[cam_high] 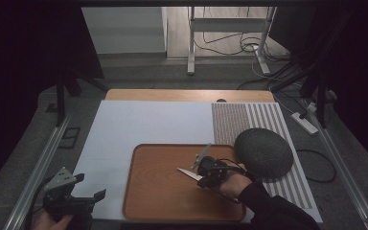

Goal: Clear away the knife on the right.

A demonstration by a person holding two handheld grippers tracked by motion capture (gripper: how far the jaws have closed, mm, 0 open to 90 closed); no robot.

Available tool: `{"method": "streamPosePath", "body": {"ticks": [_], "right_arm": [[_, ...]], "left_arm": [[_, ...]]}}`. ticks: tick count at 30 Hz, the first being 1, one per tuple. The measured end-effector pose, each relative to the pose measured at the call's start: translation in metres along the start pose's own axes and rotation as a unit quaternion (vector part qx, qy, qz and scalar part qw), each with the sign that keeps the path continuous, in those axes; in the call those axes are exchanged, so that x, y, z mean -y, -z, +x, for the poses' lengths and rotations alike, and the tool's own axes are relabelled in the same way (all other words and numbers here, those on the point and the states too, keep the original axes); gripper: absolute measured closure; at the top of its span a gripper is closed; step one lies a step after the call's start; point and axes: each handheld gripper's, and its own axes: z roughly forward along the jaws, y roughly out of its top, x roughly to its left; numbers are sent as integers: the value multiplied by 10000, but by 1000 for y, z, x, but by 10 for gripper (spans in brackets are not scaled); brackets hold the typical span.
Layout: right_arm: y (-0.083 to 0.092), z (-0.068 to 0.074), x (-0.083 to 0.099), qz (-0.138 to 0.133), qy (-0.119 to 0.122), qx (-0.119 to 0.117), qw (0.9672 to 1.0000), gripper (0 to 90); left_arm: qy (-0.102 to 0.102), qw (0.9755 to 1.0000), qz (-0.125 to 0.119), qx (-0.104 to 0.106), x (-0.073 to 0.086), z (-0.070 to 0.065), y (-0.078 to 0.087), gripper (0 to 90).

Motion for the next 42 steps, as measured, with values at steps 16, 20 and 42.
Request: {"method": "streamPosePath", "body": {"ticks": [16, 20, 42], "right_arm": [[-6, -36, 13, 226, -470, 498, 9974, 900], [1, -45, 25, 257, -694, 601, 9954, 900], [20, -61, 67, 382, -1387, 613, 9877, 900]], "left_arm": [[-10, 10000, -2, 17, 0, 0, 0, 39], [-9, 10000, 6, 15, 0, 0, 0, 39], [11, 10000, 15, 12, -1, 0, 0, 39]]}}
